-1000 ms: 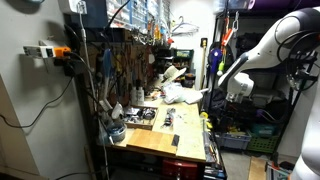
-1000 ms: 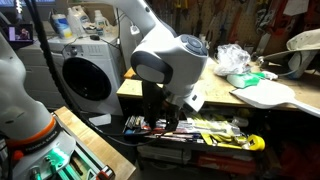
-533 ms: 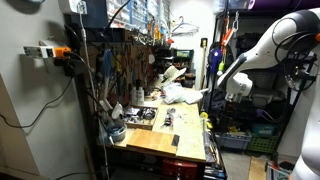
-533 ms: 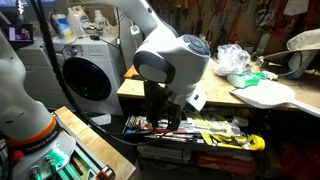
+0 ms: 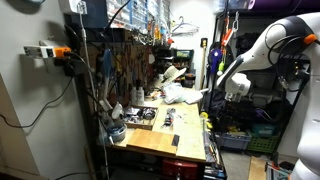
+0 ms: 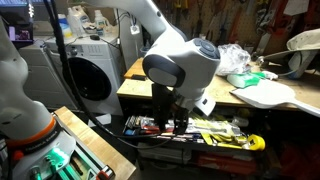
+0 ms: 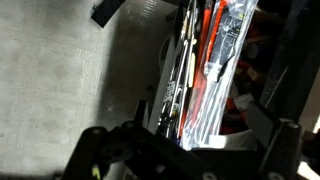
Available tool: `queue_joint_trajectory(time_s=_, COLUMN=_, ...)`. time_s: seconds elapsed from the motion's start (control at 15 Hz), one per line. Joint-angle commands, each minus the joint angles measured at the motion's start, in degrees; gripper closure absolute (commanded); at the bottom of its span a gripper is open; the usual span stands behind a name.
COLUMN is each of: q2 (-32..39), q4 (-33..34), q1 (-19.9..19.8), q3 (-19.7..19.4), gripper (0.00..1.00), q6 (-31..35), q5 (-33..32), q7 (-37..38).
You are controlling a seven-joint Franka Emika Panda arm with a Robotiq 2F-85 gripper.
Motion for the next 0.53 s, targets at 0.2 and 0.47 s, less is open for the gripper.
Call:
queue_joint_trajectory(time_s=0.2, q2=11.87, q4=12.56, q1=-8.67, q3=3.11, gripper=0.00, q6=-7.83, q5=1.03, q7=-0.35)
queue_joint_trajectory(time_s=0.47, q2=19.51, q4=19.24, q1=-12.97, q3=6.92, gripper=0.00, q6=-9.91, q5=1.09, q7=-1.04)
